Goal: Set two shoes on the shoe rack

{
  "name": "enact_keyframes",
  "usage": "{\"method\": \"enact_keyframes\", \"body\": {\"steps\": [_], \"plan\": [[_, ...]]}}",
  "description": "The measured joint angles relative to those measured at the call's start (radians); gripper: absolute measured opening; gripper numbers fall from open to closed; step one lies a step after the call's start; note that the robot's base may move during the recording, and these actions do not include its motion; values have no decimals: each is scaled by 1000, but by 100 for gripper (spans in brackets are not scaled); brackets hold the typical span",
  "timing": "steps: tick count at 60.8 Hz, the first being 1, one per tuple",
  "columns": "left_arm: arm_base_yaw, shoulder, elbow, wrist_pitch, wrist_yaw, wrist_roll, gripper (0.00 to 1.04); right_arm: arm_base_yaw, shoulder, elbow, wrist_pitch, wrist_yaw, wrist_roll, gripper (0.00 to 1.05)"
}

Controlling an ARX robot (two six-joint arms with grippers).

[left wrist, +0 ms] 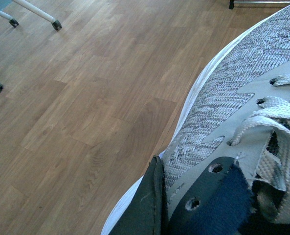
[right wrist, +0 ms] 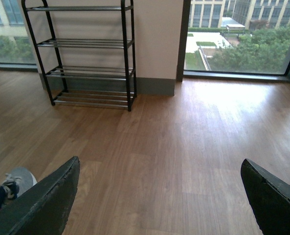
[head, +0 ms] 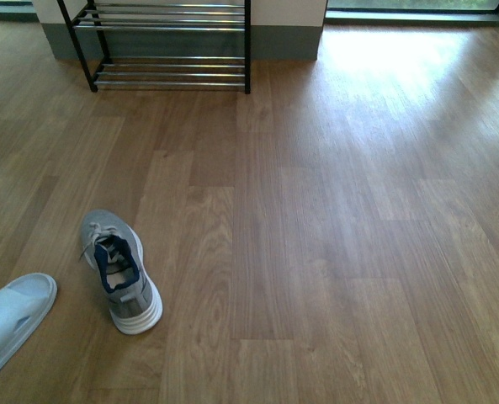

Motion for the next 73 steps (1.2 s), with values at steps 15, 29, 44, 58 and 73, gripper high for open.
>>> {"method": "enact_keyframes", "body": {"steps": [15, 29, 44, 58, 73], "plan": [[0, 0, 0, 0, -7, 0, 2, 0, 0, 0, 0, -2, 0, 95], [0, 1, 0, 0, 10, 0, 2, 0, 0, 0, 0, 1, 0, 95], [0, 1, 0, 0, 0, 0, 2, 0, 1, 0, 0, -1, 0, 95], [2, 0, 0, 0, -15, 0, 2, -1, 0, 0, 0, -11, 0, 95], [1, 1, 0, 0, -1, 0, 2, -1, 0, 0, -1, -6, 0, 95]]}}
